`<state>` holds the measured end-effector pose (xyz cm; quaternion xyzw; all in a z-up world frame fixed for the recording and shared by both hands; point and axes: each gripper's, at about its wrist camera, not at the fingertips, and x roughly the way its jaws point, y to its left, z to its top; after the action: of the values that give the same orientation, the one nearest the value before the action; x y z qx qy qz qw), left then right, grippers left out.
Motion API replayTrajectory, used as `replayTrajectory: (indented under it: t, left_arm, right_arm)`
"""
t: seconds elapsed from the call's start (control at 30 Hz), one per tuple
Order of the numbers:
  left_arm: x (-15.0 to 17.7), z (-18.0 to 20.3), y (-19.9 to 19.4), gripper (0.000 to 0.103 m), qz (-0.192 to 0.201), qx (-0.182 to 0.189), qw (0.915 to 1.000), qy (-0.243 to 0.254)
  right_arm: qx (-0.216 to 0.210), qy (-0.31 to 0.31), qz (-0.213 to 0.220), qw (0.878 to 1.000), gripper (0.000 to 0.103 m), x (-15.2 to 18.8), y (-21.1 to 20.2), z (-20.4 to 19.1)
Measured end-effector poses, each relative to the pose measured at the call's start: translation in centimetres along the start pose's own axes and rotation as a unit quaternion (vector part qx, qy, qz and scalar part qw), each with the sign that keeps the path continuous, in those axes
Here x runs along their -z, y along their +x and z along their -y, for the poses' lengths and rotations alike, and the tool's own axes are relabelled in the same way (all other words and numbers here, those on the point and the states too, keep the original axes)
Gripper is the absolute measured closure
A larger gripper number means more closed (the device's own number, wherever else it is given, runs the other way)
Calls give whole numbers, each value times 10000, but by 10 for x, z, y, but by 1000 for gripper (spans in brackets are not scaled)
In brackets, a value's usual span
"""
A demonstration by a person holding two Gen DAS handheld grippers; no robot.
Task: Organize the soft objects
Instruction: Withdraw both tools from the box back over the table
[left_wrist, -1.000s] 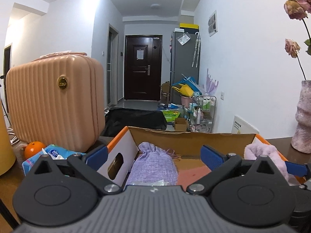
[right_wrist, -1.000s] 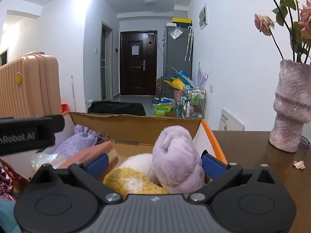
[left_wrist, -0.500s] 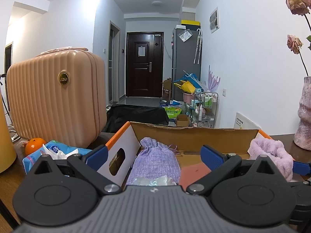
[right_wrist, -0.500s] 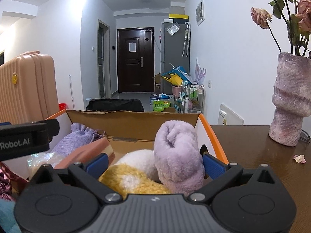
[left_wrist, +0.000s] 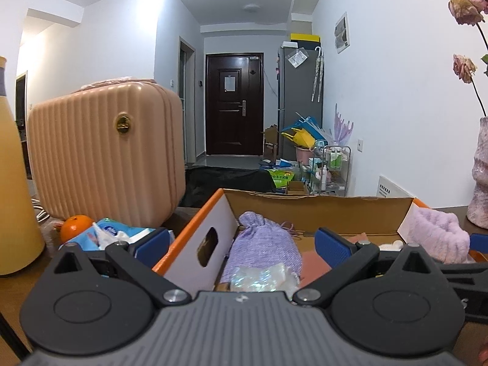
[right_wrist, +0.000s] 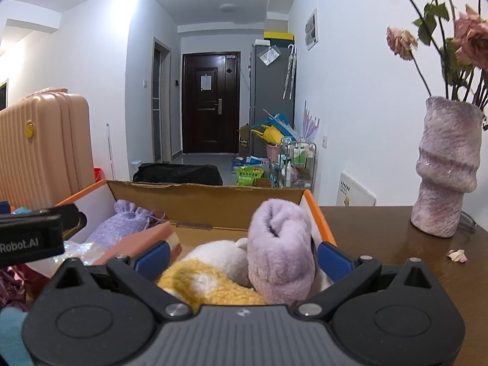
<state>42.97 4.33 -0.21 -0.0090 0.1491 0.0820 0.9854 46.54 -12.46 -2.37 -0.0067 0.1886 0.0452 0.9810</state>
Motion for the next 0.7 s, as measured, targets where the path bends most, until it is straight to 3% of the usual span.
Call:
replayTrajectory:
  t: [0.7]
  left_arm:
    - [13, -27, -55, 0, 84, -201, 9997, -82]
  right_arm:
    - [-48, 183, 335, 9993, 0, 0, -69, 14]
